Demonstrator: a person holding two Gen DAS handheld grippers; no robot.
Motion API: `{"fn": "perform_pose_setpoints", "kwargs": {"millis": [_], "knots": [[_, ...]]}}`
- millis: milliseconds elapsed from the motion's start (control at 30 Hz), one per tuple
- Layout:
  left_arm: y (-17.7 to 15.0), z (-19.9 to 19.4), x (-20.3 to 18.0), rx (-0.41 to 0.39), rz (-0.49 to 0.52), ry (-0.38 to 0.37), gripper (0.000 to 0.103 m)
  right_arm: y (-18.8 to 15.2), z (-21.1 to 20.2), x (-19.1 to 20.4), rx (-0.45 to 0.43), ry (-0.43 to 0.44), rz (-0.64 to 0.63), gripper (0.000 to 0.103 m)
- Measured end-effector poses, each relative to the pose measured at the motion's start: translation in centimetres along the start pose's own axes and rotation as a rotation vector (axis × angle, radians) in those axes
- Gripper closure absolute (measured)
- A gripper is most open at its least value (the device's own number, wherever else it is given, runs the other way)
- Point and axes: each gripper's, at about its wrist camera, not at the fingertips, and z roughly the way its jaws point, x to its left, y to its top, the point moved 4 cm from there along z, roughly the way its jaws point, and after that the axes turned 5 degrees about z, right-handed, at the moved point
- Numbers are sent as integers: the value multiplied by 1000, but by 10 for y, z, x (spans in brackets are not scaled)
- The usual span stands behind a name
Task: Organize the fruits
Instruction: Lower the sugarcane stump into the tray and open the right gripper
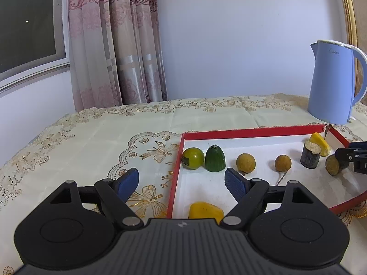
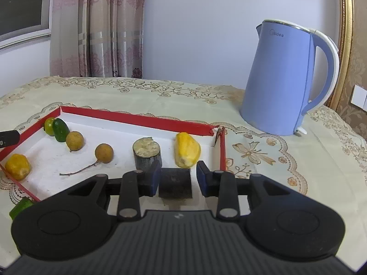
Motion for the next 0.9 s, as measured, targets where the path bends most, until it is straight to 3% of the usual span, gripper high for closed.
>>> {"fn": "perform_pose_setpoints", "kwargs": {"millis": [333, 567, 900], "knots": [[-2, 2, -3, 5, 17, 15, 21, 6, -15, -5, -47, 15, 33, 69], [-3, 4, -3, 10, 22, 32, 21, 4, -62, 5, -141, 29, 14, 36], [-4, 7, -5, 21, 34, 65, 21, -24, -112, 25, -157, 32, -30, 11]]}}
